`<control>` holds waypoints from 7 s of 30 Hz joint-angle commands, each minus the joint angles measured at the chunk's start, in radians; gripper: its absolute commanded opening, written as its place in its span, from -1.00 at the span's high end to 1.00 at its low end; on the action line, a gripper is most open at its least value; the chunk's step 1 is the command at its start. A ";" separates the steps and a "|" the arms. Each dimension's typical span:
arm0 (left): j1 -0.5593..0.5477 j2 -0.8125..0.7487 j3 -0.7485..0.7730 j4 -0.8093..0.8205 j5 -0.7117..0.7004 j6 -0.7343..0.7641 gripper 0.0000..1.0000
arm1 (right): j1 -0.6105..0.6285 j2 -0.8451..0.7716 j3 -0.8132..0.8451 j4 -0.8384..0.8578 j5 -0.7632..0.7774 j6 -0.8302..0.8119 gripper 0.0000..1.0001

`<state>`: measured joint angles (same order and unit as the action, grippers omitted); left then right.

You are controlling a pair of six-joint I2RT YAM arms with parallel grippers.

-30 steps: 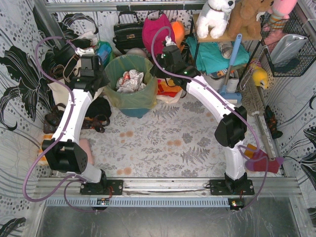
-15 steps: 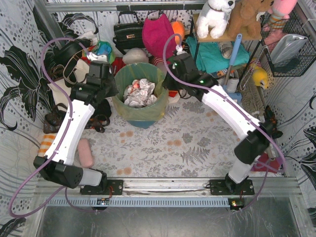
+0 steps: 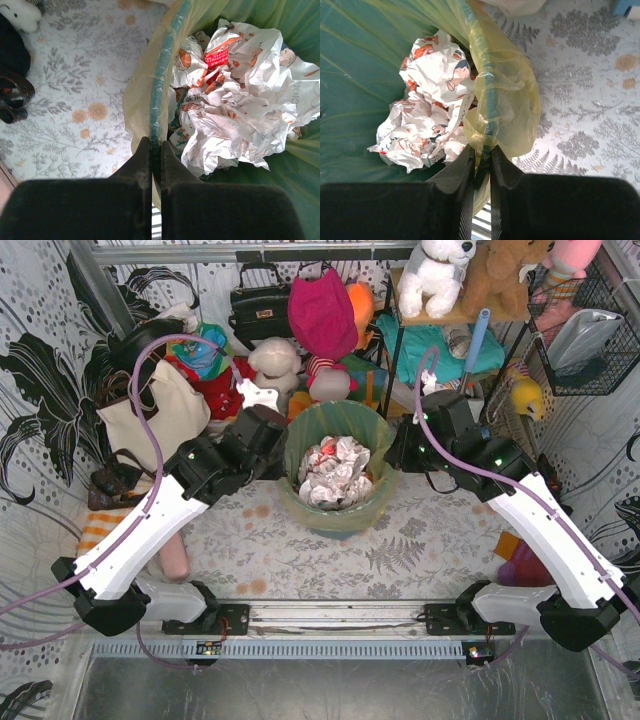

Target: Tie the trash bag

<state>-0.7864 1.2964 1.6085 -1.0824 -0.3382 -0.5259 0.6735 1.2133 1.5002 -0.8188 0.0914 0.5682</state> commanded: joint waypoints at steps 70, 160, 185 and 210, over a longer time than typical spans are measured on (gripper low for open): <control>-0.173 -0.018 -0.163 0.211 -0.122 -0.074 0.38 | 0.044 -0.254 -0.130 0.047 0.330 -0.011 0.18; 0.194 -0.109 -0.341 0.546 0.231 0.058 0.29 | -0.502 -0.070 -1.031 0.993 -0.546 0.167 0.15; 0.195 -0.101 -0.350 0.554 0.249 0.051 0.26 | -0.501 0.252 -1.099 1.342 -0.635 0.294 0.22; 0.195 -0.138 -0.361 0.539 0.176 0.054 0.23 | -0.502 -0.077 -1.165 1.048 -0.386 0.247 1.00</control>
<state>-0.5987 1.2030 1.2469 -0.5770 -0.1070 -0.4812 0.1761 1.2407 0.3233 0.4057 -0.4191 0.8814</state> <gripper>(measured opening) 0.385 0.003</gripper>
